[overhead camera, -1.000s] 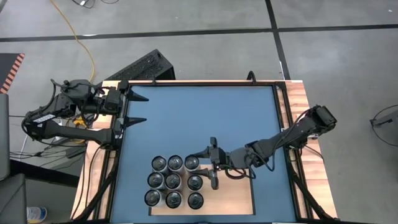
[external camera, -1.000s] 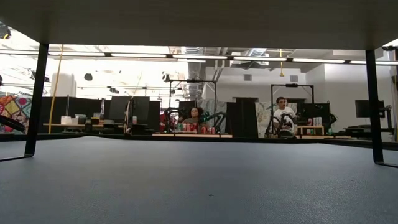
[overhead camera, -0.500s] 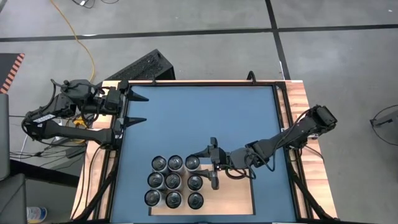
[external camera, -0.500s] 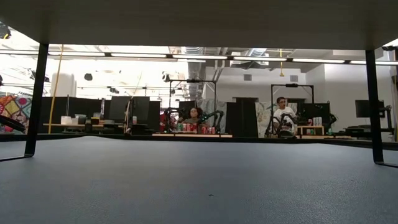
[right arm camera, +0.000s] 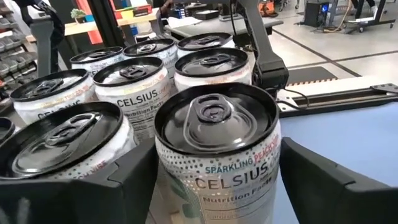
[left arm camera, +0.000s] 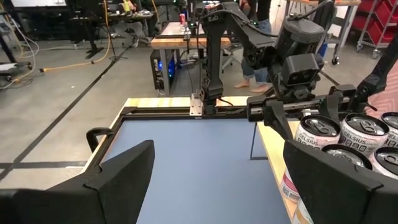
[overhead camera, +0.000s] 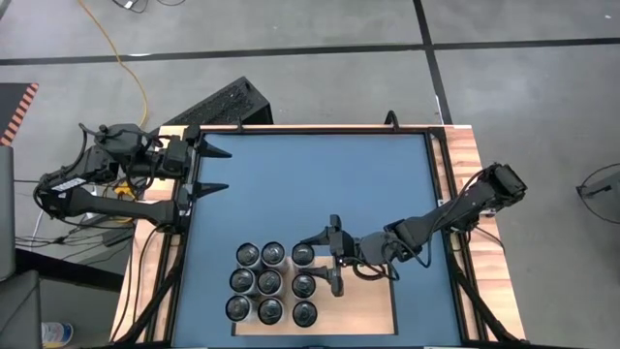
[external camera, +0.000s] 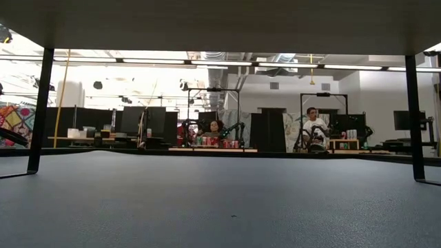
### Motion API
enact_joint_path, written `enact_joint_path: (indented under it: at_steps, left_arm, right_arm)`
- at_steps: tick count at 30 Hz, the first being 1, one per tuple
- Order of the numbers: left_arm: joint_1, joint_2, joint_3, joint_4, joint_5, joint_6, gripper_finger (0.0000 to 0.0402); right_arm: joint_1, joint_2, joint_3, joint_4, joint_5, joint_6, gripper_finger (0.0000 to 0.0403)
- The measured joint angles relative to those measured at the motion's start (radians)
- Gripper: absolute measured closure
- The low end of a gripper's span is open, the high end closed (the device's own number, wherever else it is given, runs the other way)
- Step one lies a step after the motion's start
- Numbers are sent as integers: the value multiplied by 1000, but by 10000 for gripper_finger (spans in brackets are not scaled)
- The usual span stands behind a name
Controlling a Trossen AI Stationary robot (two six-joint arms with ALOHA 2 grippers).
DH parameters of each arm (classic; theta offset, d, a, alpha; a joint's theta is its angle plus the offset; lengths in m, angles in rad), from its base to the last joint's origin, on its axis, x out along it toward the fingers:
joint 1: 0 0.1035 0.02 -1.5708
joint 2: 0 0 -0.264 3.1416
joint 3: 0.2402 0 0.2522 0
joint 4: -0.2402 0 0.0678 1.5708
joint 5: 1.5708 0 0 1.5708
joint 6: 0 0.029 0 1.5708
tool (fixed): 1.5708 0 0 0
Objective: Place canned beverage on shelf
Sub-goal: Put the white pink soda can on the shelf aligned with the other white pink soda cans, then return to Home Position
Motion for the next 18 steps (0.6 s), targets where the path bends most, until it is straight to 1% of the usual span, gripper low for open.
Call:
enact_joint_path:
  at_steps: [5,8,12,18]
  left_arm:
    - [0,0,0,0,0,0,58]
    - [0,0,0,1,0,0,58]
    - [0,0,0,3,0,0,58]
    - [0,0,0,3,-17,-21,58]
  right_arm:
    - [-3,-2,0,-33,0,38,66]
    - [-6,-25,0,-71,0,40,55]
    - [-7,-85,0,-169,0,40,55]
    - [19,-213,0,-374,-5,29,56]
